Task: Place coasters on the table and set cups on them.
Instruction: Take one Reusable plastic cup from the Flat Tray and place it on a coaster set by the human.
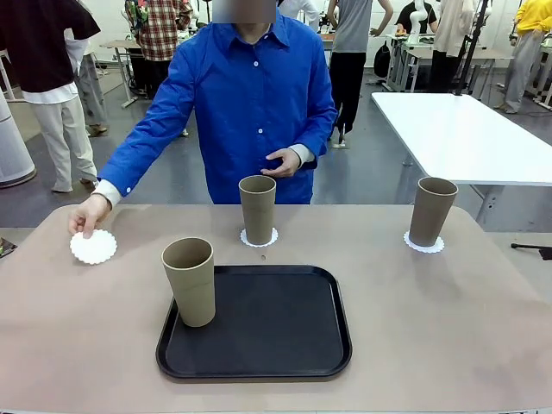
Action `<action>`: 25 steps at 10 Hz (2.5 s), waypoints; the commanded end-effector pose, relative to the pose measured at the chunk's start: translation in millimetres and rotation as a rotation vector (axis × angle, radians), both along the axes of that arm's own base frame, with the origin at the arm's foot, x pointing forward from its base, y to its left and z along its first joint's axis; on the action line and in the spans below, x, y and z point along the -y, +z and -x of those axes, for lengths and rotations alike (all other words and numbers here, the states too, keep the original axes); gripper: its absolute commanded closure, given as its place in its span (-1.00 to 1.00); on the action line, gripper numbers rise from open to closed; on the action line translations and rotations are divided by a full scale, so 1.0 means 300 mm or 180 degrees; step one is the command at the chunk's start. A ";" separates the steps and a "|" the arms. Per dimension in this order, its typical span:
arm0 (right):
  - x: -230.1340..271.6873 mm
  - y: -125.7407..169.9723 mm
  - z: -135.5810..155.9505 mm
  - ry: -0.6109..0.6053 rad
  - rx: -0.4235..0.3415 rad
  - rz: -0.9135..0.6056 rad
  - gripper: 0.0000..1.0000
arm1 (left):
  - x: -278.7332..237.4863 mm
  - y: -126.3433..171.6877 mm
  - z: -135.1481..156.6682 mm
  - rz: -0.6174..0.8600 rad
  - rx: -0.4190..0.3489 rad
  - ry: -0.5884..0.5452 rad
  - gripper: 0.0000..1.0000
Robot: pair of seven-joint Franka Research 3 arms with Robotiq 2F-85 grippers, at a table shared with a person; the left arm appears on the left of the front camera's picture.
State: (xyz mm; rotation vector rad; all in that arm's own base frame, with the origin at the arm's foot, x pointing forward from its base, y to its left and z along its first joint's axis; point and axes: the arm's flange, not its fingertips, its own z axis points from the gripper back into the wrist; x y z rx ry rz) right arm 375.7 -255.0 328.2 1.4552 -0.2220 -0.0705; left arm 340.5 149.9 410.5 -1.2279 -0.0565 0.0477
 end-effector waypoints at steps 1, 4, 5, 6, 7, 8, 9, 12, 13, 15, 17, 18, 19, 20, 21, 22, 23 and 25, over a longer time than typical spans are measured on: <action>0.006 -0.004 0.005 -0.0005 -0.0033 0.0023 -1.00 | -0.003 0.007 0.004 0.0034 0.0029 -0.0003 -1.00; 0.006 -0.004 0.005 -0.0005 -0.0033 0.0023 -1.00 | -0.003 0.007 0.004 0.0034 0.0029 -0.0003 -1.00; 0.006 -0.004 0.005 -0.0005 -0.0033 0.0023 -1.00 | -0.003 0.007 0.004 0.0034 0.0029 -0.0003 -1.00; 0.006 -0.004 0.005 -0.0005 -0.0033 0.0023 -1.00 | -0.003 0.007 0.004 0.0034 0.0029 -0.0003 -1.00; 0.006 -0.004 0.005 -0.0005 -0.0033 0.0023 -1.00 | -0.003 0.007 0.004 0.0034 0.0029 -0.0003 -1.00; 0.006 -0.004 0.005 -0.0005 -0.0033 0.0023 -1.00 | -0.003 0.007 0.004 0.0034 0.0029 -0.0003 -1.00; 0.006 -0.004 0.005 -0.0005 -0.0033 0.0023 -1.00 | -0.003 0.007 0.004 0.0034 0.0029 -0.0003 -1.00; 0.006 -0.004 0.005 -0.0005 -0.0033 0.0023 -1.00 | -0.003 0.007 0.004 0.0034 0.0029 -0.0003 -1.00; 0.006 -0.004 0.005 -0.0005 -0.0033 0.0023 -1.00 | -0.003 0.007 0.004 0.0034 0.0029 -0.0003 -1.00; 0.006 -0.004 0.005 -0.0005 -0.0033 0.0023 -1.00 | -0.003 0.007 0.004 0.0034 0.0029 -0.0003 -1.00; 0.006 -0.004 0.005 -0.0005 -0.0033 0.0023 -1.00 | -0.003 0.007 0.004 0.0034 0.0029 -0.0003 -1.00; 0.006 -0.004 0.005 -0.0005 -0.0033 0.0023 -1.00 | 0.000 0.000 0.000 0.0000 0.0000 0.0000 -1.00; 0.006 -0.004 0.005 -0.0005 -0.0033 0.0023 -1.00 | 0.013 0.077 -0.055 -0.0444 0.0369 -0.0227 -1.00; 0.006 -0.004 0.005 -0.0005 -0.0033 0.0023 -1.00 | 0.044 0.153 -0.122 -0.1202 0.0790 -0.0202 -1.00; 0.006 -0.004 0.005 -0.0005 -0.0033 0.0023 -1.00 | 0.109 0.214 -0.177 -0.1743 0.1251 -0.0524 -1.00; 0.006 -0.004 0.005 -0.0005 -0.0033 0.0023 -1.00 | 0.191 0.259 -0.220 -0.2207 0.1481 -0.0841 -1.00; 0.006 -0.004 0.005 -0.0005 -0.0033 0.0023 -1.00 | 0.283 0.302 -0.256 -0.2560 0.1697 -0.1168 -1.00; 0.006 -0.004 0.005 -0.0005 -0.0033 0.0023 -1.00 | 0.483 0.347 -0.275 -0.2985 0.1952 -0.1897 -1.00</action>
